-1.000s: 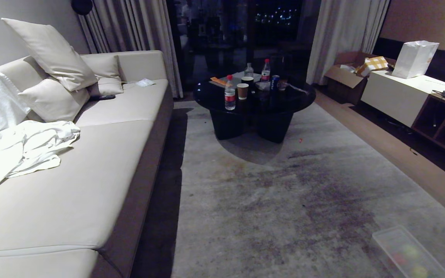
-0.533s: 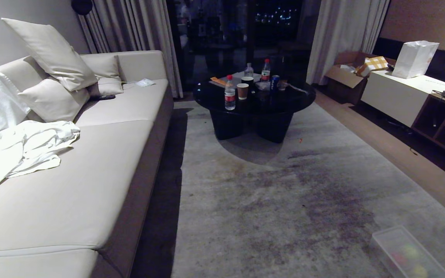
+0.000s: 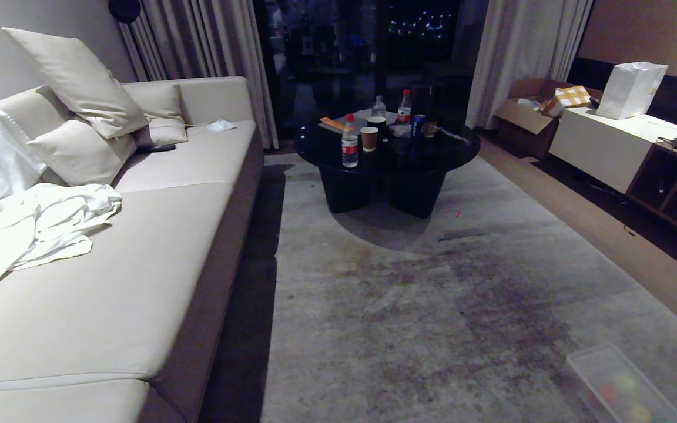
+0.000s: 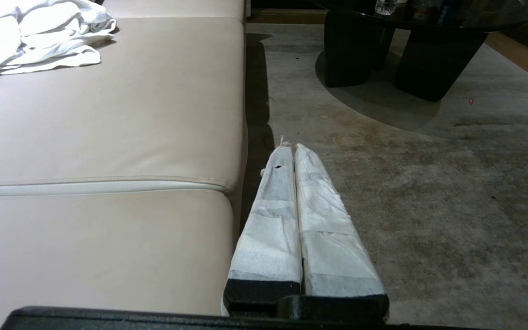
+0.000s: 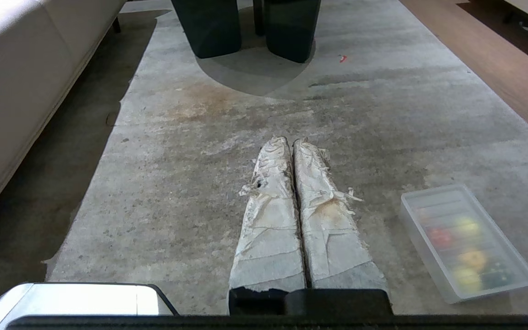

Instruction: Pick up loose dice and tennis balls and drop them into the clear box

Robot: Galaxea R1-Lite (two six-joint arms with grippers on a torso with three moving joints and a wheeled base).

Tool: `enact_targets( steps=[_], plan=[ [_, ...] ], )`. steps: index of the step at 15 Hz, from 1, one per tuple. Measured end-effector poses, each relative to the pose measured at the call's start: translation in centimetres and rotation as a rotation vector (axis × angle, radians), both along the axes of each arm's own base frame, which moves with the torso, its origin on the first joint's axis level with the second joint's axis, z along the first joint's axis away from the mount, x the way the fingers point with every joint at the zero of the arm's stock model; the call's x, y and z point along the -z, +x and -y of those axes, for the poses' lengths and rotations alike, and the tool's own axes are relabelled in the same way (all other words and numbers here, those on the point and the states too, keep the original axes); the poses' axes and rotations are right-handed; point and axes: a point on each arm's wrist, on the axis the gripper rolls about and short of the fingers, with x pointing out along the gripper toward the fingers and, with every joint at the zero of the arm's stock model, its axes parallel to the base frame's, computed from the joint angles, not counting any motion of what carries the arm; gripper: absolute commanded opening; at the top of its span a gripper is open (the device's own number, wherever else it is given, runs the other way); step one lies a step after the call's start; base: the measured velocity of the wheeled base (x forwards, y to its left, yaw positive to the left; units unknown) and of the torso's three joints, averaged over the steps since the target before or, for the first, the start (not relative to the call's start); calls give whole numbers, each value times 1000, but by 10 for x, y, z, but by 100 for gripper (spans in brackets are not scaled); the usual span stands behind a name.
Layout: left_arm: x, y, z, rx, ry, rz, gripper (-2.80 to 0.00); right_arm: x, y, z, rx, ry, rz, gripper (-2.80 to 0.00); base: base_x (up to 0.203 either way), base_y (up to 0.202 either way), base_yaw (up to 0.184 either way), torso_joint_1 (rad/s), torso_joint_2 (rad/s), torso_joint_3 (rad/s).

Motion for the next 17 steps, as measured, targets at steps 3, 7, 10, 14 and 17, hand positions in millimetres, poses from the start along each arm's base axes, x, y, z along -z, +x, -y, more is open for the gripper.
enact_targets(
  steps=[3,7,10,14,17],
  plan=[
    [0,0,0,0,0,0,-280,0,0,0,-1,0,0,-280,0,0,0,0,0,0],
    [0,0,0,0,0,0,-280,0,0,0,0,1,0,-280,0,0,0,0,0,0],
    [0,0,0,0,0,0,-280,0,0,0,-1,0,1,-280,0,0,0,0,0,0],
    [0,0,0,-1,0,0,-280,0,0,0,1,1,1,-280,0,0,0,0,0,0],
    [0,0,0,0,1,0,-280,0,0,0,0,2,0,-280,0,0,0,0,0,0]
  ],
)
